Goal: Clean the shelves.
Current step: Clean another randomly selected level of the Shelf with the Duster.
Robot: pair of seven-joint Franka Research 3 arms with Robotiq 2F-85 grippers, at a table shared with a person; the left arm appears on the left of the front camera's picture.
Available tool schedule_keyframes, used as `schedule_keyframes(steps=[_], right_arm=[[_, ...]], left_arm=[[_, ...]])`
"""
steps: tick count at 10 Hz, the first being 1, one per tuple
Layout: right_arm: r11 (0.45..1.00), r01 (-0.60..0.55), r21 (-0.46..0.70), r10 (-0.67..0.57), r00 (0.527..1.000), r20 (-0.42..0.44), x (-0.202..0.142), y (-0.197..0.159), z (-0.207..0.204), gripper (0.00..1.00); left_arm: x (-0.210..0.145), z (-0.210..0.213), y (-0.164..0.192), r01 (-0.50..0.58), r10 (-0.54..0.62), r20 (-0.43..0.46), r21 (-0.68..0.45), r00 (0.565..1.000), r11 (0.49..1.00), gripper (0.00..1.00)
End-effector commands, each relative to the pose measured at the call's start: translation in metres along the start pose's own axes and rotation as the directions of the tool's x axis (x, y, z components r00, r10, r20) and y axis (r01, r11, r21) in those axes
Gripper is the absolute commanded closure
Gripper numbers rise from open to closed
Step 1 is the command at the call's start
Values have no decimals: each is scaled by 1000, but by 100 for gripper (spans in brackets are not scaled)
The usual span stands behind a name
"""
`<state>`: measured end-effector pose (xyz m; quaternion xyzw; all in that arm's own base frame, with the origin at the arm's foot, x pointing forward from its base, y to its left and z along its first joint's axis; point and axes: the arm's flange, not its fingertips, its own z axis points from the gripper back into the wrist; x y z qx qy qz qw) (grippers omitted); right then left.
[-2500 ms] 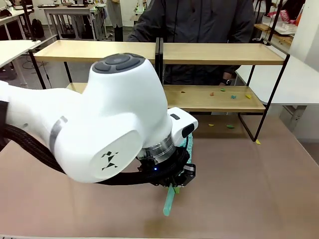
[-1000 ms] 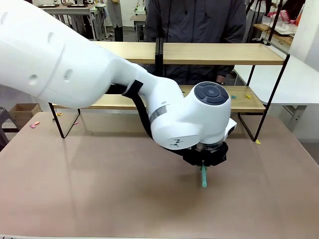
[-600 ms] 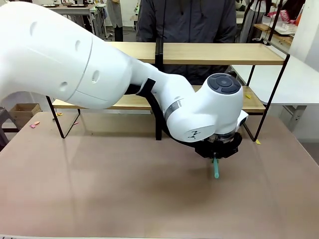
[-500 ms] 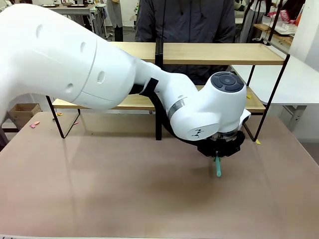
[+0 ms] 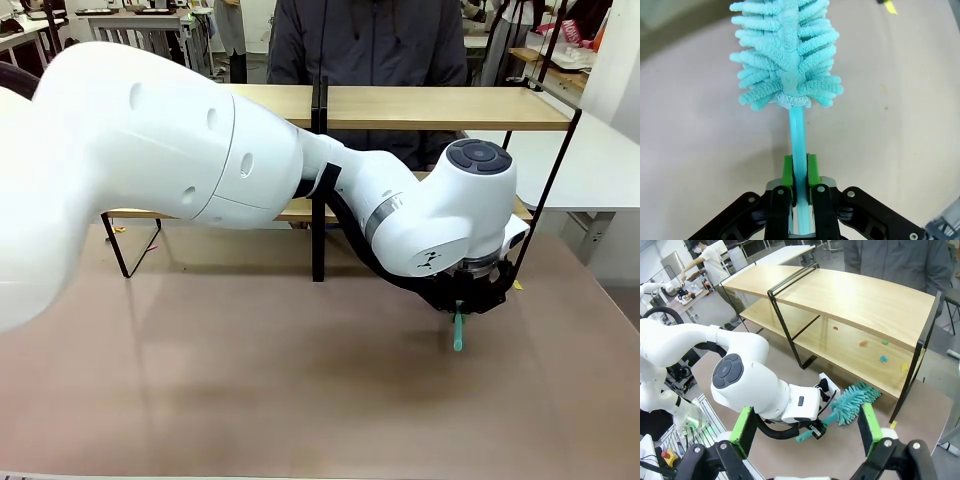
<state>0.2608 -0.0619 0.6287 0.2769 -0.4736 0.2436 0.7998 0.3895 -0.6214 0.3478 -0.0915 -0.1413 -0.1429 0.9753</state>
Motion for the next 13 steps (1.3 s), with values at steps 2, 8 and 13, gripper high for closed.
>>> schedule_keyframes(steps=[2,8,13], right_arm=[[1000,1,1,-1,1000,0,0,0,-1,0],[1000,1,1,-1,1000,0,0,0,-1,0],[1000,1,1,-1,1000,0,0,0,-1,0]], left_arm=[[10,5,-6,110,-115,-48,-94,992,989,87],[21,25,7,-27,-15,-102,-402,995,915,87],[15,37,24,-14,-6,-48,-396,999,918,87]])
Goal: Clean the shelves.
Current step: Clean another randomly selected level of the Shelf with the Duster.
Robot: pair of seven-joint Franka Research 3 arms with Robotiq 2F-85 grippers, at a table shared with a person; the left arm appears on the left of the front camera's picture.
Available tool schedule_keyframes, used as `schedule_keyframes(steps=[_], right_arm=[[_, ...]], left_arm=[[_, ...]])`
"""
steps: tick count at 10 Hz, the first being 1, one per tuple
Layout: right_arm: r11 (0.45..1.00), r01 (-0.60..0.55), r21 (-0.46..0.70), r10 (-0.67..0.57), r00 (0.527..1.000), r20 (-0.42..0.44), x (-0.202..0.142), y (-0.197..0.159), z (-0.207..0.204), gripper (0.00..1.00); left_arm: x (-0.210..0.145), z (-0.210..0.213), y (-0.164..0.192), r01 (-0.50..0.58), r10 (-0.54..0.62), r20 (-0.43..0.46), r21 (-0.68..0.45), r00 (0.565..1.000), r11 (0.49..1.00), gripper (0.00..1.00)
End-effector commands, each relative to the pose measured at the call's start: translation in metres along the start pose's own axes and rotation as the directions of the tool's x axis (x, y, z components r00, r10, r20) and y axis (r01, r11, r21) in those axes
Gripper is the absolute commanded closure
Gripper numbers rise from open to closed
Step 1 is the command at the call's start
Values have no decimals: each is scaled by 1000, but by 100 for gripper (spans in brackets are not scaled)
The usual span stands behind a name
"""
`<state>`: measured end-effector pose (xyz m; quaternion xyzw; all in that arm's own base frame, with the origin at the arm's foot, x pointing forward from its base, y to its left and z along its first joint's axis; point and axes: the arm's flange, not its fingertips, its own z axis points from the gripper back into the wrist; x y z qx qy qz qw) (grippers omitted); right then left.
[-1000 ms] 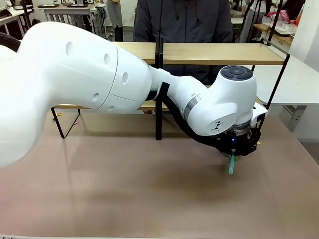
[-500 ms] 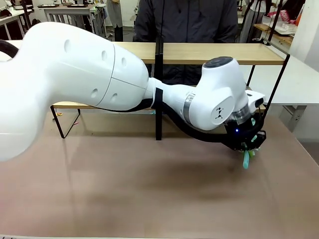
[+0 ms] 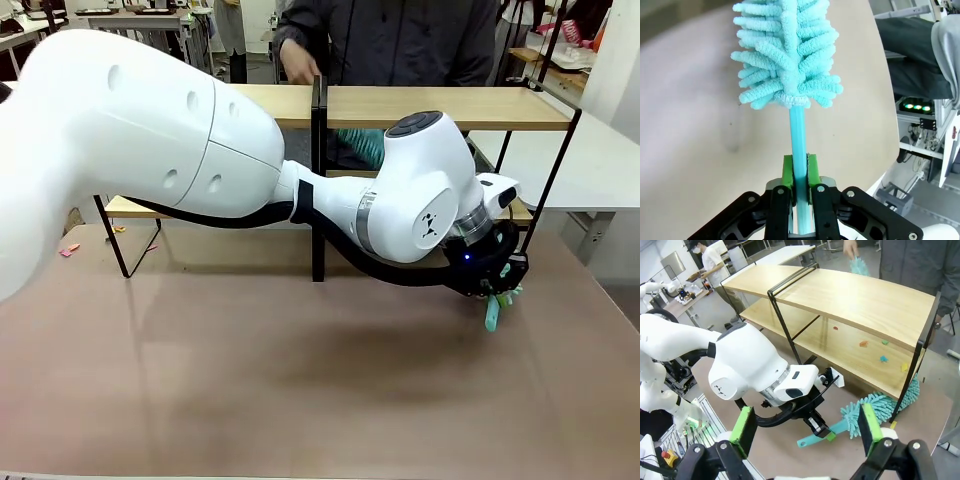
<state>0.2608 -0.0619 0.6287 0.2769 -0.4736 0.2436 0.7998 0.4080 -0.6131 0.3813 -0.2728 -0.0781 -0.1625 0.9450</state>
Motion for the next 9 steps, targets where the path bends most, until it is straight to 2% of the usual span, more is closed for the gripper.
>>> schedule_keyframes(steps=[1,3,5,7,9], right_arm=[[1000,1,1,-1,1000,-1,0,0,-1,0],[1000,1,1,-1,1000,-1,0,0,-1,0],[1000,1,1,-1,1000,-1,0,0,-1,0],[1000,1,1,-1,1000,-1,0,0,-1,0],[1000,1,1,-1,1000,-1,0,0,-1,0]], left_arm=[[-11,17,13,17,-16,26,-36,1000,999,87],[-21,36,19,33,-31,19,-71,999,997,87],[-46,71,31,90,-89,22,-61,996,994,87],[-69,90,41,119,-125,-62,-83,990,989,87],[-108,132,67,223,-231,-168,-61,958,973,87]])
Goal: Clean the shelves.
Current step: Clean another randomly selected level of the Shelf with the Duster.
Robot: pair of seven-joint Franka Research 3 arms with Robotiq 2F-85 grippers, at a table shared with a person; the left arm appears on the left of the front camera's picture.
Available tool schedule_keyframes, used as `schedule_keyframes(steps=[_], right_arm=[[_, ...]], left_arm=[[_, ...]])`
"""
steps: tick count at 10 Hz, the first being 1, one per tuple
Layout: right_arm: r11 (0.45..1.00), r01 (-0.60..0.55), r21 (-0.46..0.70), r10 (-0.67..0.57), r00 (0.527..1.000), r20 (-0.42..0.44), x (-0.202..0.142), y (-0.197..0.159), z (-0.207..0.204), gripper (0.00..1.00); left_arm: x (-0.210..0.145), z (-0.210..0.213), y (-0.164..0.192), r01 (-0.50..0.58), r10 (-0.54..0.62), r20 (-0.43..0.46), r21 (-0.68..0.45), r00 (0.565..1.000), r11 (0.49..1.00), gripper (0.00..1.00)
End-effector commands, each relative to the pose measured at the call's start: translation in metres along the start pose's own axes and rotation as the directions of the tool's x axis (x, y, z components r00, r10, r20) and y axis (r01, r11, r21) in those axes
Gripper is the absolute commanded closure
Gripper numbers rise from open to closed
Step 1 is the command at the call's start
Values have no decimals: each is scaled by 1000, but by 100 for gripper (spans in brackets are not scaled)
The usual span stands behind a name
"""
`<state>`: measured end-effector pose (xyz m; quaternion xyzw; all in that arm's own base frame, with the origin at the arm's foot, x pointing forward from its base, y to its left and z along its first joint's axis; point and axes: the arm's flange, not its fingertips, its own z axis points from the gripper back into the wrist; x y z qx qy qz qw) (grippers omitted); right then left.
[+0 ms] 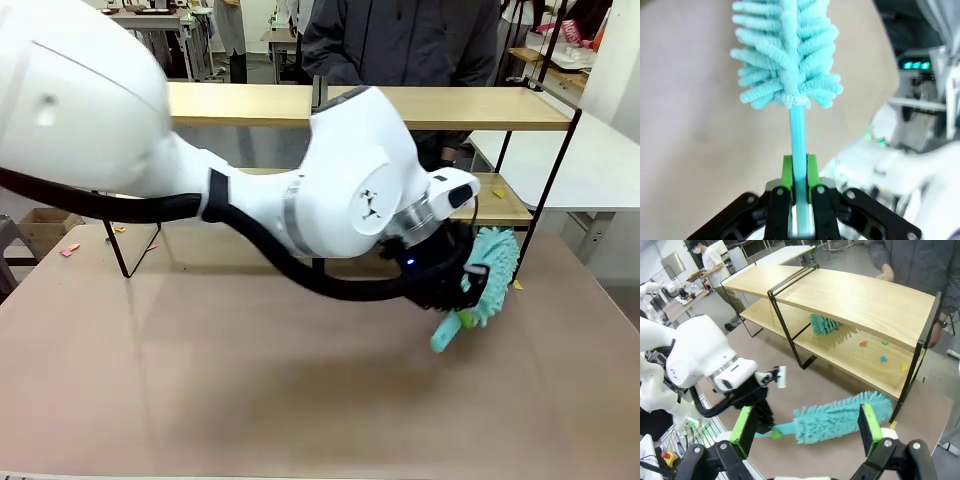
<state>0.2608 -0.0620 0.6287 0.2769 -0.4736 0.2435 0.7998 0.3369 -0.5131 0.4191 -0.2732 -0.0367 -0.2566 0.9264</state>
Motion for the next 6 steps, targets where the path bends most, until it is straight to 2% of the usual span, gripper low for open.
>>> schedule_keyframes(steps=[1,2,3,5,6], right_arm=[[1000,1,1,-1,1000,-1,0,0,-1,0],[1000,1,1,-1,1000,-1,0,0,-1,0],[1000,1,1,-1,1000,-1,0,0,-1,0],[1000,1,1,-1,1000,-1,0,0,-1,0],[1000,1,1,-1,1000,-1,0,0,-1,0]], left_arm=[[-59,65,38,110,-116,-123,-48,986,993,87],[-86,89,53,127,-136,-196,-60,971,990,87],[-113,109,67,127,-132,-217,-37,967,991,87],[-165,153,95,144,-156,-170,-80,973,986,87],[-187,171,109,158,-165,-128,-62,978,985,87]])
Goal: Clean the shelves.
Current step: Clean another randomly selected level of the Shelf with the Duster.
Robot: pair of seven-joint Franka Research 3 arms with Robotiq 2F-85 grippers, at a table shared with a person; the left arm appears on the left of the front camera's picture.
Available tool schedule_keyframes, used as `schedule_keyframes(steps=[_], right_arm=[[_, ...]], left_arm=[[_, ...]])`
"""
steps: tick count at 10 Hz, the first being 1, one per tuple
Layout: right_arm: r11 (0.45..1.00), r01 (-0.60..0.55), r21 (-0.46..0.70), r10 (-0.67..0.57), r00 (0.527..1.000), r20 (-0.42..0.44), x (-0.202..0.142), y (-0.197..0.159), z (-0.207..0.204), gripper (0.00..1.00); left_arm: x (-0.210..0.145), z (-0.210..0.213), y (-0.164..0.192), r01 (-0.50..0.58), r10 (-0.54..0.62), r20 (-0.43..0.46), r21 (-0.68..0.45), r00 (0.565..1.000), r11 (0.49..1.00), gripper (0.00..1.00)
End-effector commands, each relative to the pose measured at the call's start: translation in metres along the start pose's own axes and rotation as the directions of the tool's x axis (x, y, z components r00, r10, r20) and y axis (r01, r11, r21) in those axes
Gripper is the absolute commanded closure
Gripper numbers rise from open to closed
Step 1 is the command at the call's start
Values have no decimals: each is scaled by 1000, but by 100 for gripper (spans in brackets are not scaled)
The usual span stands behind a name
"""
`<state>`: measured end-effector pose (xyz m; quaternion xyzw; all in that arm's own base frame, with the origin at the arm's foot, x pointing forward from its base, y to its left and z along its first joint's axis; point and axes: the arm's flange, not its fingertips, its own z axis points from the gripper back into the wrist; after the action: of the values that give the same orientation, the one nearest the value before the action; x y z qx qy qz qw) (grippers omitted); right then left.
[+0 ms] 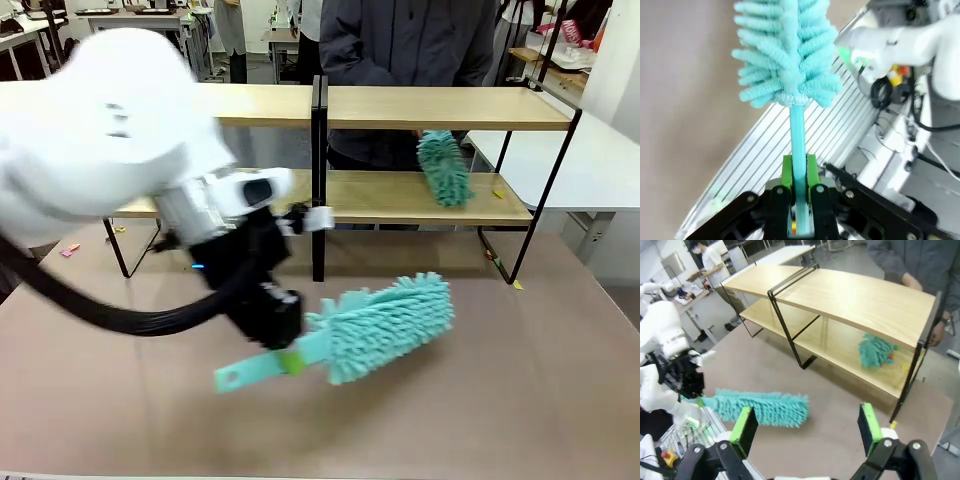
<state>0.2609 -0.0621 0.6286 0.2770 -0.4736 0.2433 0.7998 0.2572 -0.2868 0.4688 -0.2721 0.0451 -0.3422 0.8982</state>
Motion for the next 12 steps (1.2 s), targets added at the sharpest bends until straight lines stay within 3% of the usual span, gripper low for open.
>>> schedule_keyframes(steps=[1,3,5,6,11,12], right_arm=[[1000,0,1,0,1000,-1,0,0,-1,0],[1000,0,1,0,1000,-1,0,0,-1,0],[1000,0,1,0,1000,-1,0,0,-1,0],[1000,0,1,0,1000,-1,0,0,-1,0],[1000,0,1,0,1000,-1,0,0,-1,0],[1000,0,1,0,1000,-1,0,0,-1,0]], left_arm=[[-58,22,16,38,-46,110,68,993,997,87],[-108,32,23,-23,-17,210,186,978,982,87],[-121,38,27,-140,87,322,144,943,980,87],[-75,62,15,-18,-16,209,158,978,987,87],[-75,59,11,-41,7,209,156,978,987,87],[-69,54,9,-11,-13,154,157,988,988,87]])
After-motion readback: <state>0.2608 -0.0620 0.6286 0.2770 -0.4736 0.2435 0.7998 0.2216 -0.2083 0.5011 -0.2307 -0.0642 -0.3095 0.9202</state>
